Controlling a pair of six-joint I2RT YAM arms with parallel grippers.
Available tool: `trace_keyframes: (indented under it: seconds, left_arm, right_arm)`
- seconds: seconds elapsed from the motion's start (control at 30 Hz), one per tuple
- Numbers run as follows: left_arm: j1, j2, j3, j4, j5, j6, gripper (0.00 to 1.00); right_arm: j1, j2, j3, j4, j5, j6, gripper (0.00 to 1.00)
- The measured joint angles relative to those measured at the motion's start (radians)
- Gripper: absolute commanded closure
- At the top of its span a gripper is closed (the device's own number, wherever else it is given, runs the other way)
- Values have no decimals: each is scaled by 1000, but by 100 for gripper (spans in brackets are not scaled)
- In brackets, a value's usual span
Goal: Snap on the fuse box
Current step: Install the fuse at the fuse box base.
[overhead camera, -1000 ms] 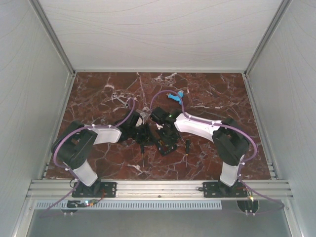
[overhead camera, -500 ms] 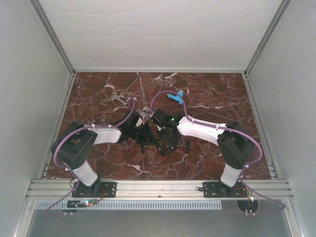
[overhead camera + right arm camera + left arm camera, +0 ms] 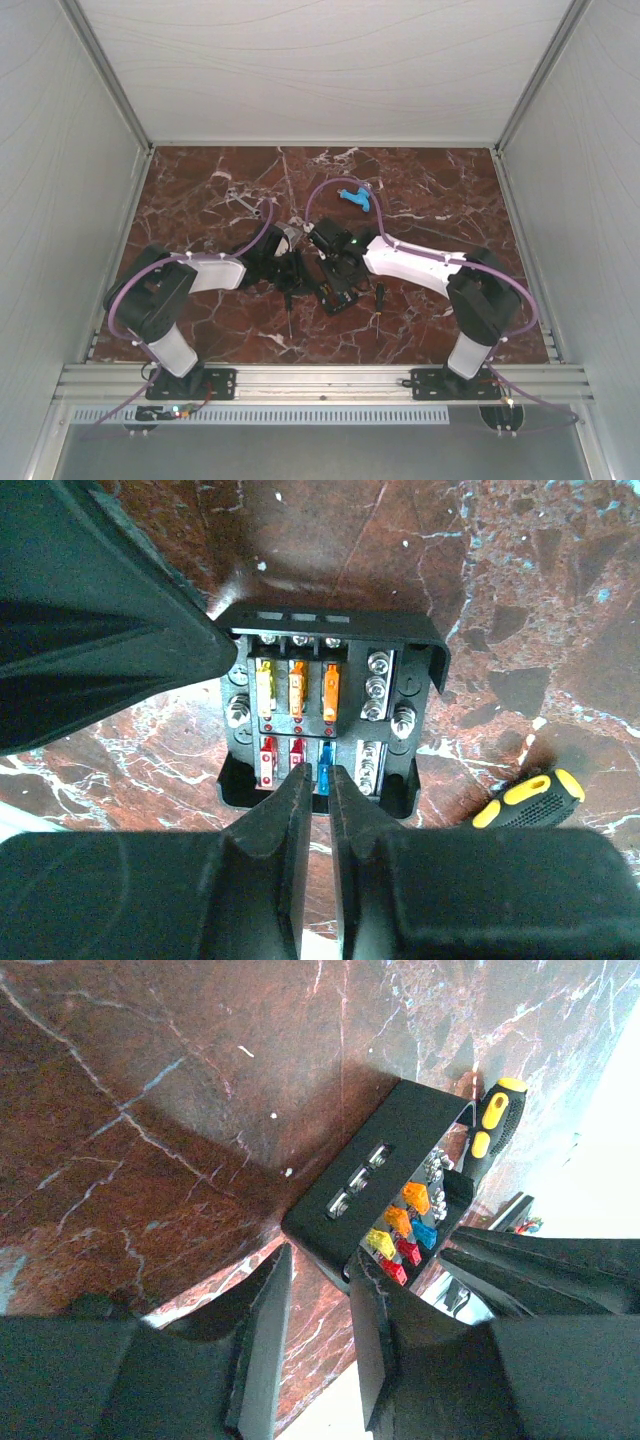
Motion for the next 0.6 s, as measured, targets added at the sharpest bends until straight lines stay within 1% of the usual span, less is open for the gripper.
trace_keyframes:
  seconds: [0.13,0.27,0.6]
  left_arm:
    - [0,0,0,0,0,0,70]
    - [0,0,0,0,0,0,70]
    - [0,0,-1,0,0,0,70]
  right_arm:
    - [0,26,0,0,1,0,93]
    - [0,45,0,1,2,1,100]
    - [0,112,67,-67,3,2,100]
